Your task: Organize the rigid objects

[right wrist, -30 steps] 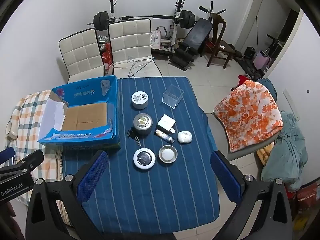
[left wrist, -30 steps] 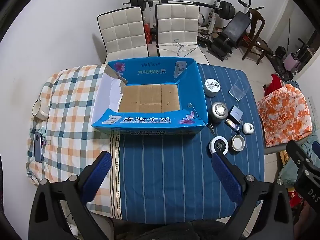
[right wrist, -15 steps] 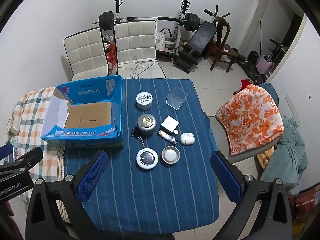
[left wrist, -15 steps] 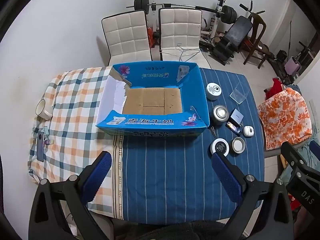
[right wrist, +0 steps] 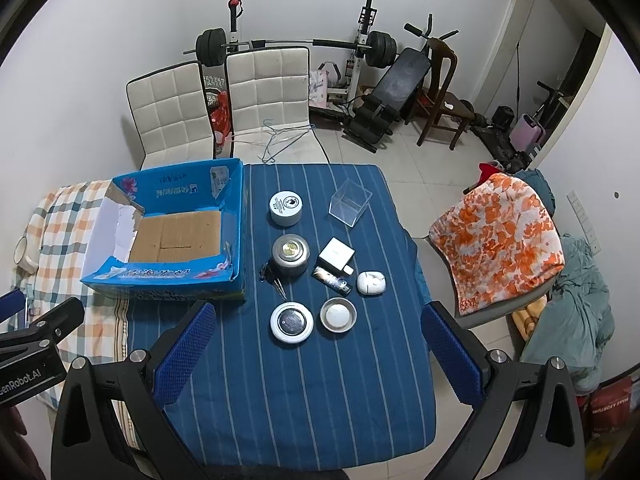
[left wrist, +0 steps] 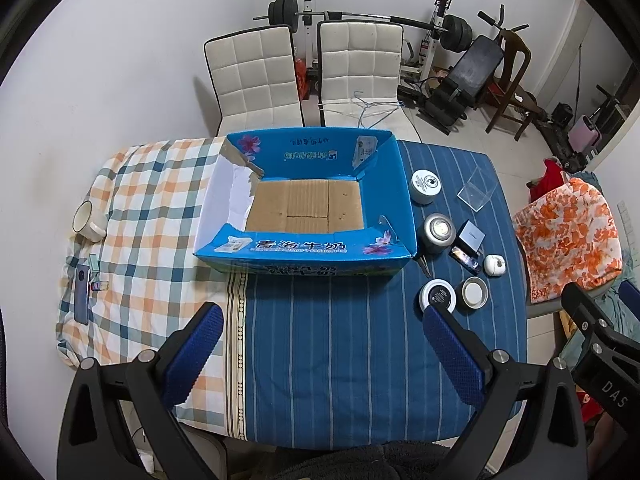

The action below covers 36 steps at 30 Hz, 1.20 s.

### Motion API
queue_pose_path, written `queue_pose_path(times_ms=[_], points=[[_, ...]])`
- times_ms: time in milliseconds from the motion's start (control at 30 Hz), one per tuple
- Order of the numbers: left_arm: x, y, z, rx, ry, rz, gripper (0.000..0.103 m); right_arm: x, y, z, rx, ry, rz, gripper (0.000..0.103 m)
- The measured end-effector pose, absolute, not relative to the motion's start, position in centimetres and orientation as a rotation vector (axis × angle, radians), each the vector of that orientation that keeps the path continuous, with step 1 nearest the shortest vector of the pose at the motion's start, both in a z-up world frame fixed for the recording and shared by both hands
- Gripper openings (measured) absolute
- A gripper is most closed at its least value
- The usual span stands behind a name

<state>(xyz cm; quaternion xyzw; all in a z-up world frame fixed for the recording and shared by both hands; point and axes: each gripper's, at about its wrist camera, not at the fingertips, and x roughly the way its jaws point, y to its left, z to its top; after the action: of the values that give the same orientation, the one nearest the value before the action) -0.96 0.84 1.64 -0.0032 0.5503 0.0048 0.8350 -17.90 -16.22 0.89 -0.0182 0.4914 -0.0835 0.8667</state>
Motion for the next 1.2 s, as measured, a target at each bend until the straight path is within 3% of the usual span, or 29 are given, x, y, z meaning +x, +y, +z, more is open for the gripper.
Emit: queue_pose_path(times_ms=[1200], points=[[-0.62,1.11,2.45,-0.005,1.151,0.021,0.102,-17.68,-16.03,0.78,-0.038,1.013,-0.173,0.103]])
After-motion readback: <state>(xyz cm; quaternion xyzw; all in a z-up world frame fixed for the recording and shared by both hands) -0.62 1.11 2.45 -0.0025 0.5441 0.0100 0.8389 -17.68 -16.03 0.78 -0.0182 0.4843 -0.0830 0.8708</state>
